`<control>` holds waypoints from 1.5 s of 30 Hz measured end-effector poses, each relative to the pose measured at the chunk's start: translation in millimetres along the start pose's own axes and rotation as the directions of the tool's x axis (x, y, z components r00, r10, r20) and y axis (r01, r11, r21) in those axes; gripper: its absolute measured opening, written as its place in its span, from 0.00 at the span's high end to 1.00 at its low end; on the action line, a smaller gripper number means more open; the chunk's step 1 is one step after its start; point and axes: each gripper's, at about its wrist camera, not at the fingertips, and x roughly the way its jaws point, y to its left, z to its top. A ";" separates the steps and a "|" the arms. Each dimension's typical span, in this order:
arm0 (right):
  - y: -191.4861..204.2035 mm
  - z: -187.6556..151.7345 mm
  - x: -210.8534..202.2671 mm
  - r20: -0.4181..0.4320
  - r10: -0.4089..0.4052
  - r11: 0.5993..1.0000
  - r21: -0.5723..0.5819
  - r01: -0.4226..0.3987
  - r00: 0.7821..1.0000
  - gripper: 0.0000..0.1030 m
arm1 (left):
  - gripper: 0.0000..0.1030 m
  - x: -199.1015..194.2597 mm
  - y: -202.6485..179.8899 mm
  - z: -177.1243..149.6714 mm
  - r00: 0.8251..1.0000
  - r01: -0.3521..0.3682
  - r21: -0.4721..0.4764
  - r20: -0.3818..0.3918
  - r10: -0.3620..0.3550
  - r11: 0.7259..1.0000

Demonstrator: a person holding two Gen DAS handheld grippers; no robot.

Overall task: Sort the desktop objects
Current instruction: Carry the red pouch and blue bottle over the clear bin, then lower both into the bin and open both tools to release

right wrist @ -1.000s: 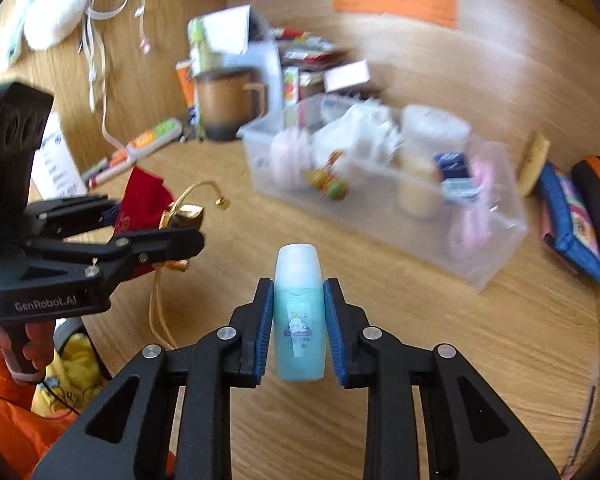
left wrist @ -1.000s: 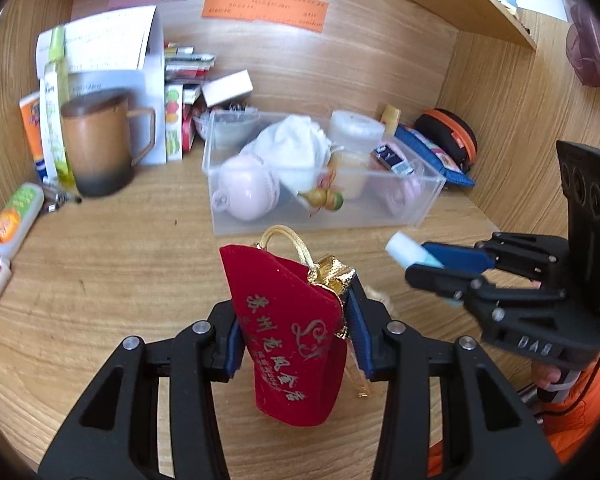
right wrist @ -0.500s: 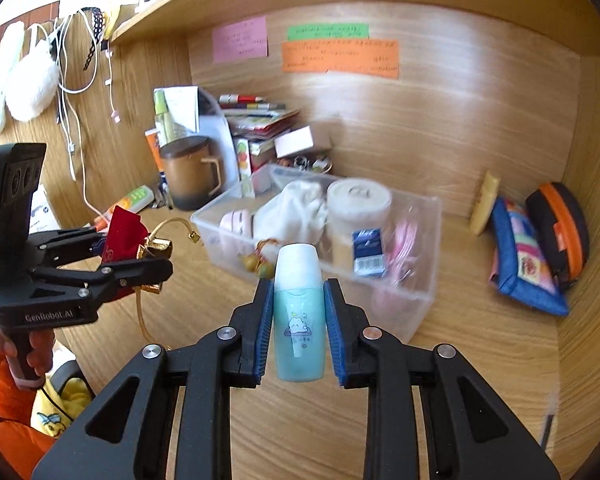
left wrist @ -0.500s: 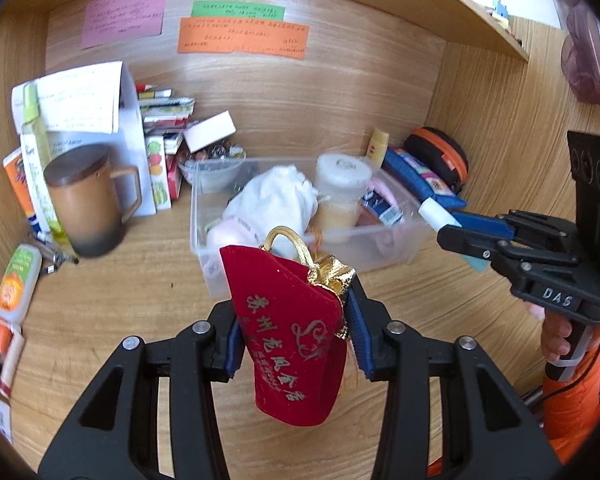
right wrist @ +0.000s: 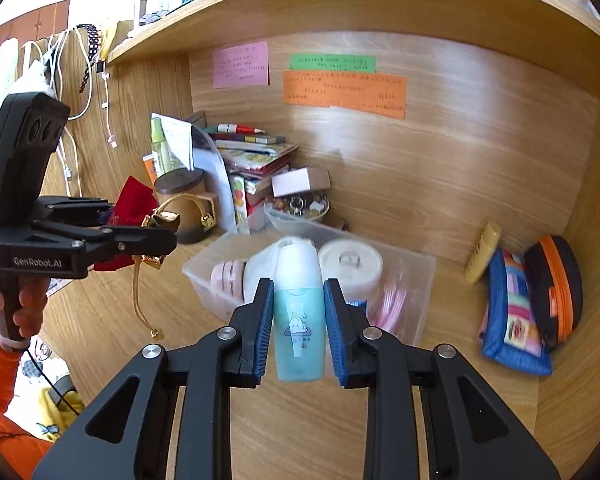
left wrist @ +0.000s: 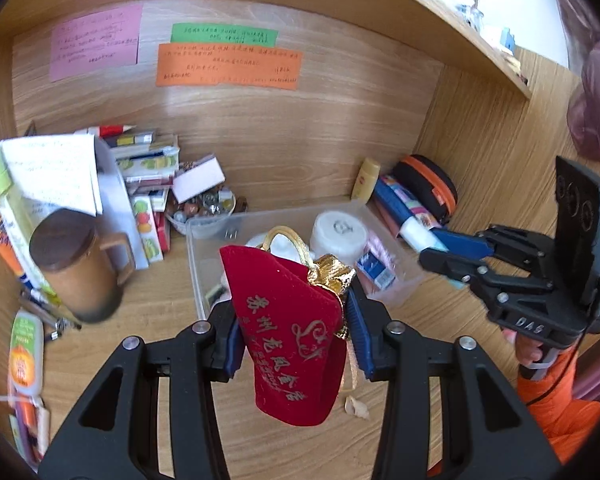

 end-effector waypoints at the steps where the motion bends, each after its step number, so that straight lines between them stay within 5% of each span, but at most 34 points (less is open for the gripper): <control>1: -0.4 3.6 2.9 0.000 0.000 1.000 -0.003 0.000 1.000 0.78 | 0.58 0.2 1.9 6.9 1.000 -0.009 0.006 0.003 0.009 1.000; 11: 0.9 23.4 42.4 -0.039 0.022 0.999 -0.023 -0.023 0.999 0.78 | 0.58 25.0 14.7 40.4 0.999 -0.047 0.052 -0.016 0.048 0.998; 27: 1.6 4.8 103.3 -0.172 0.052 0.998 -0.010 -0.055 0.984 0.78 | 0.58 101.0 31.6 30.1 0.989 -0.062 0.071 -0.128 0.071 0.996; 41: 8.8 -3.5 119.3 -0.199 -0.003 0.997 -0.071 -0.012 0.980 0.78 | 0.57 141.0 29.7 20.5 0.972 -0.068 0.100 -0.216 0.088 0.993; 45: 10.4 -4.3 119.6 -0.194 -0.006 0.997 -0.082 -0.011 0.981 0.78 | 0.48 143.4 27.4 19.1 0.969 -0.092 0.120 -0.217 0.117 0.988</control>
